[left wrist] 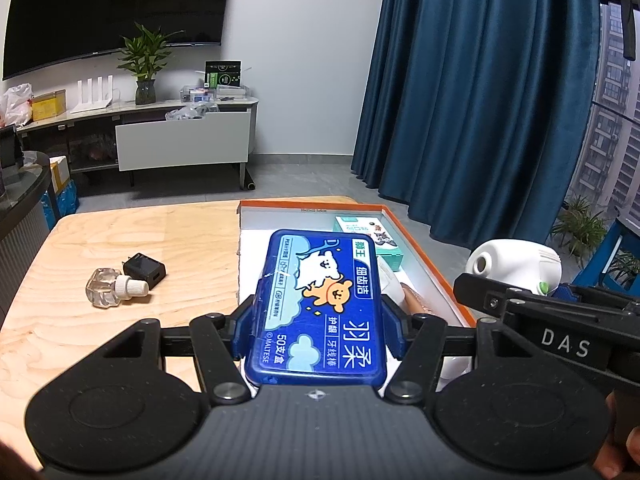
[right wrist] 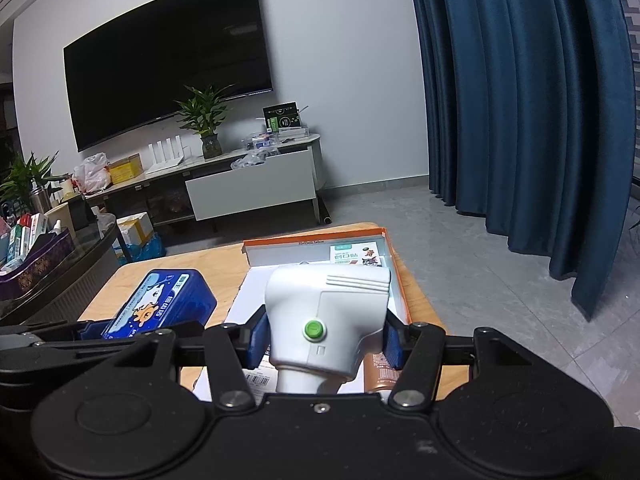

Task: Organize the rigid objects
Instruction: 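Carry the blue box and white heater over the tray with both tools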

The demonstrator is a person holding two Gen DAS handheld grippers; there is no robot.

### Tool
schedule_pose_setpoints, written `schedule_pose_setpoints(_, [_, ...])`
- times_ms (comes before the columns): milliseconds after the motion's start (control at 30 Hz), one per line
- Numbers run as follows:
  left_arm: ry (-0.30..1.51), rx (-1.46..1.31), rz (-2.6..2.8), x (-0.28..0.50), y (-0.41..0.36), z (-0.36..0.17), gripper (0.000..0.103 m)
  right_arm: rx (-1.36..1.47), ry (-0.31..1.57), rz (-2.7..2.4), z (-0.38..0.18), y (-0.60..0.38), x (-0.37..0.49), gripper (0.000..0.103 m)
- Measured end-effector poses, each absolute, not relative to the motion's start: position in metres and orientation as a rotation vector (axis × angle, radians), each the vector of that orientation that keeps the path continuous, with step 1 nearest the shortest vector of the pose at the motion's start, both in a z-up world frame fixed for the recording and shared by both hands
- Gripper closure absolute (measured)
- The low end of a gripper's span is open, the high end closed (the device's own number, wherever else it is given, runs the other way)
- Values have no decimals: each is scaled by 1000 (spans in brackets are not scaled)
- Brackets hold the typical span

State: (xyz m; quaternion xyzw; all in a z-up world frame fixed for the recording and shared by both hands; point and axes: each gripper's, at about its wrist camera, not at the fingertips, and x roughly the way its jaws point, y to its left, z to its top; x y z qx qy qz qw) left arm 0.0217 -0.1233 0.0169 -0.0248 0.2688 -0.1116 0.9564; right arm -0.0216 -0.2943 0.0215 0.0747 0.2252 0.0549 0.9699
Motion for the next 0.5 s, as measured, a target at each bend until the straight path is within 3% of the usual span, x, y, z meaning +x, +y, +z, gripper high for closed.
schedule_pose_setpoints(500, [522,-43,-257,27,-138,24,40,169,426,73,29,-308,-23,36])
